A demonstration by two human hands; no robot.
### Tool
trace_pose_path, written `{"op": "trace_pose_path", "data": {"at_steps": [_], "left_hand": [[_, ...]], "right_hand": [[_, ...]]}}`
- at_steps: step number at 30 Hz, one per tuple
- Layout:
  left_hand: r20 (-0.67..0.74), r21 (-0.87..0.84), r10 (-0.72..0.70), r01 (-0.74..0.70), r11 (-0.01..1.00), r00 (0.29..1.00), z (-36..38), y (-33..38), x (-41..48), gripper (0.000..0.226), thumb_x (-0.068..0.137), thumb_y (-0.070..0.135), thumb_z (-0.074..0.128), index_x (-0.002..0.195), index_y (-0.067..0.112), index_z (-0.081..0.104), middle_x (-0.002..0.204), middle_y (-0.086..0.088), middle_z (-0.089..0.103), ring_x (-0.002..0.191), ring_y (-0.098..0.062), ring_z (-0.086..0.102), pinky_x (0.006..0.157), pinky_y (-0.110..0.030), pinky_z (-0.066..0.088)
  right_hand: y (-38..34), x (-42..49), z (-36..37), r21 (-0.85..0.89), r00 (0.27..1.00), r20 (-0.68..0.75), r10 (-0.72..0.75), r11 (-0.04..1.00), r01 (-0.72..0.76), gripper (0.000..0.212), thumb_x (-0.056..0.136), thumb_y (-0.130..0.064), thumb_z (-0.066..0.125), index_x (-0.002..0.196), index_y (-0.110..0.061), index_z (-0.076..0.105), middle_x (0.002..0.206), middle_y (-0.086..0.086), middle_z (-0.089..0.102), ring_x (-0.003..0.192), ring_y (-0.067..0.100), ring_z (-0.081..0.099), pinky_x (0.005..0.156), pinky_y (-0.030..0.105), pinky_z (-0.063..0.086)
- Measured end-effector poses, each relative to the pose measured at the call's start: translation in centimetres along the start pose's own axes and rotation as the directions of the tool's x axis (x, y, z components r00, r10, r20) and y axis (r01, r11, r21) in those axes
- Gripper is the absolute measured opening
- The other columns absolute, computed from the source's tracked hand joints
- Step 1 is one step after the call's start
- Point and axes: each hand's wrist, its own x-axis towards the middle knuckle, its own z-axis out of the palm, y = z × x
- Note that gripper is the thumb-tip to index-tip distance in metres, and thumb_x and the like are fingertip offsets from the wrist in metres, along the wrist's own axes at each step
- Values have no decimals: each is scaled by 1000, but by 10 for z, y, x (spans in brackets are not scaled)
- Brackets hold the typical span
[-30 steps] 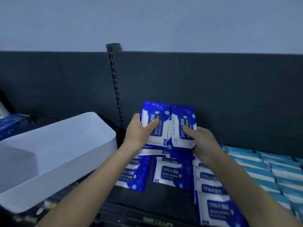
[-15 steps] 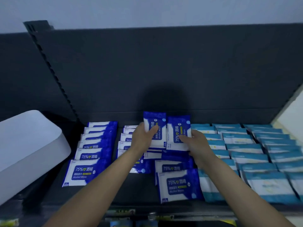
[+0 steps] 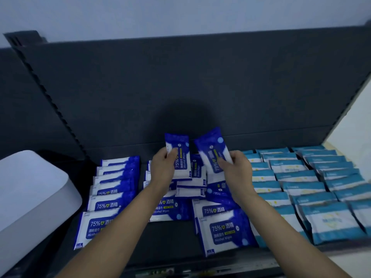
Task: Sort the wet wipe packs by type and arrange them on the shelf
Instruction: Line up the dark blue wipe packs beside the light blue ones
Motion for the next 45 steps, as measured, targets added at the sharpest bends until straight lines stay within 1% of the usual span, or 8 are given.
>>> {"op": "trace_pose_path", "data": {"at_steps": [3, 12, 19, 24, 29, 35, 40, 45], "left_hand": [[13, -101, -67, 68, 993, 998, -3, 8, -8, 21, 96, 28, 52, 96, 11, 64, 93, -9, 72, 87, -30, 67, 81, -46, 53], [148, -72, -124, 136, 988, 981, -37, 2, -37, 31, 81, 13, 74, 109, 14, 60, 101, -7, 72, 87, -21, 71, 78, -40, 59], [436, 612, -32, -270, 743, 899, -94, -3, -40, 35, 76, 20, 77, 99, 27, 51, 94, 7, 61, 80, -5, 60, 62, -18, 47], [646, 631, -80, -472, 616, 759, -91, -22, -54, 25, 80, 20, 71, 97, 29, 54, 83, 15, 55, 68, 1, 51, 56, -11, 39], [473, 658, -13, -343, 671, 881, -96, -42, -58, 36, 75, 38, 77, 104, 26, 59, 96, 14, 60, 81, -1, 56, 63, -14, 42], [149, 446, 17, -83, 891, 989, -105, -65, -74, 68, 72, 25, 82, 131, 22, 48, 119, 9, 54, 106, -8, 54, 83, -22, 50], [104, 407, 6, -48, 912, 995, -100, -80, -92, 65, 81, 14, 75, 137, 16, 42, 128, 4, 47, 111, -6, 46, 85, -8, 41], [147, 373, 8, -63, 926, 989, -98, -96, -105, 74, 92, 11, 61, 151, 19, 17, 138, 9, 39, 125, -9, 43, 106, -32, 40]], "right_hand": [[-13, -14, 21, 298, 974, 170, 149, 935, -195, 18, 89, -9, 57, 95, 7, 61, 94, 20, 70, 84, 37, 67, 75, 48, 55], [0, -53, 66, 253, 940, 228, 255, 916, -310, 14, 96, -18, 52, 103, -7, 58, 100, 12, 68, 87, 23, 68, 67, 34, 57], [8, -58, 44, -265, 908, 406, -103, 938, 225, 81, 83, -16, 72, 148, -27, 25, 138, -11, 40, 126, 5, 39, 104, 28, 41], [25, -86, 49, -441, 777, 627, -62, 793, 419, 76, 83, -21, 72, 146, -23, 29, 141, -3, 47, 126, 12, 46, 98, 18, 37], [36, -94, 52, -487, 859, 507, -78, 796, 359, 67, 84, -19, 71, 140, -19, 34, 124, 4, 60, 105, 18, 59, 75, 17, 42], [45, -97, 56, -425, 851, 515, -101, 832, 356, 77, 83, -16, 72, 146, -23, 28, 142, -1, 44, 127, 16, 44, 102, 27, 41], [58, -107, 58, -577, 813, 540, -215, 609, 544, 71, 86, -25, 69, 147, -16, 33, 151, 6, 24, 139, 21, 26, 112, 27, 28], [65, -116, 54, -657, 780, 590, -208, 437, 614, 61, 83, -39, 70, 131, -5, 54, 152, 13, 29, 141, 29, 26, 111, 35, 32]]}}
